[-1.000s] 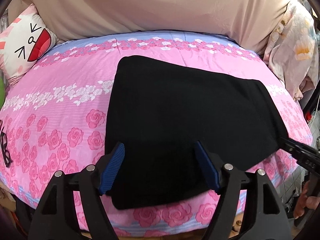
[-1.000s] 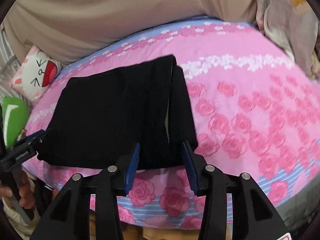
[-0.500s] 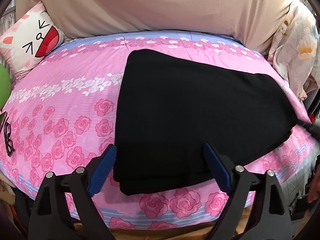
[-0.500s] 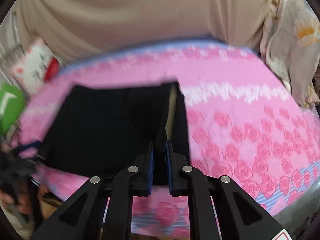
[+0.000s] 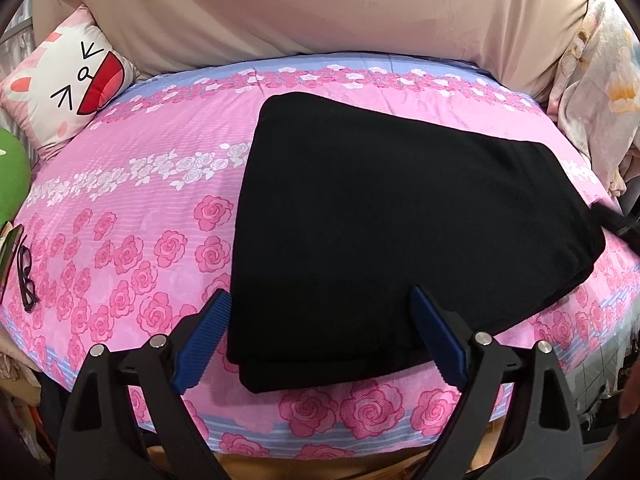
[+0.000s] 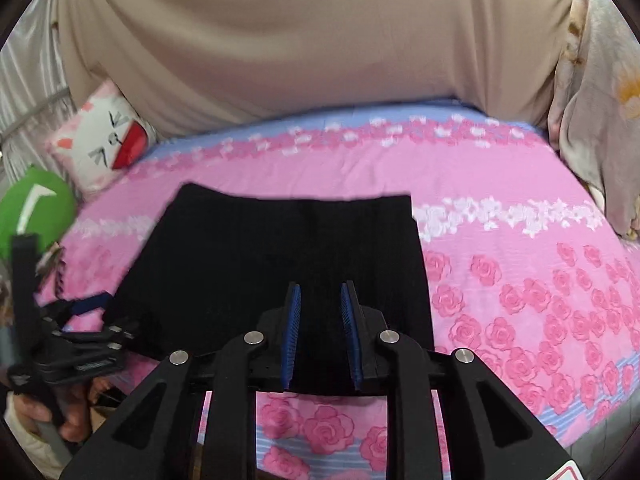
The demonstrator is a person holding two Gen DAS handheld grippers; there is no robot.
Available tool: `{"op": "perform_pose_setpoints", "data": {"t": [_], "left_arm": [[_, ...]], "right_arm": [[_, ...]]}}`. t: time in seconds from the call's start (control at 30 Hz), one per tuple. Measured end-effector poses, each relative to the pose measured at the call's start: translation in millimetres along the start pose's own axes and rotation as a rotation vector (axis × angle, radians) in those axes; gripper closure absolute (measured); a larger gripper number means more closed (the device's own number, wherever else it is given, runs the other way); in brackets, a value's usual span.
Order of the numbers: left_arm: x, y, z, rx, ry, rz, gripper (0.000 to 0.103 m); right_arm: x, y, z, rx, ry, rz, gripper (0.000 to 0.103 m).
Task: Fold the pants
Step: 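Grasp the folded trouser edge with the right gripper and straighten it, then grasp the trouser edge with the right gripper while the left gripper grasps the trousers too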
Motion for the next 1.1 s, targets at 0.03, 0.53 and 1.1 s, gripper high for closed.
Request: {"op": "perform_pose_setpoints", "data": {"t": [0.03, 0.53, 1.1], "left_arm": [[-0.4, -0.3, 0.2, 0.001, 0.001, 0.003, 0.014], [-33.1, 17.8, -15.3, 0.14, -0.032, -0.055, 0.011], [-22.4, -61.9, -22.6, 0.291, -0.01, 0.156, 0.007]], "right_arm": [[5.2, -4.3, 13.8, 0.027, 0.036, 0.005, 0.084], [-2.6, -33.0, -0.1, 0.046, 0.027, 0.086, 0.045], [20.7, -35.6, 26.2, -0.13, 0.164, 0.117, 0.082]]}}
Point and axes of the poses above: each gripper's, at about its wrist camera, not at the fingertips, and z roughly the way its jaws point, y to its left, x to its underside, the point moved 8 cm from there along z, roughly the way its jaws point, and after that the axes turned 10 degrees about y, right-handed, at the moved point
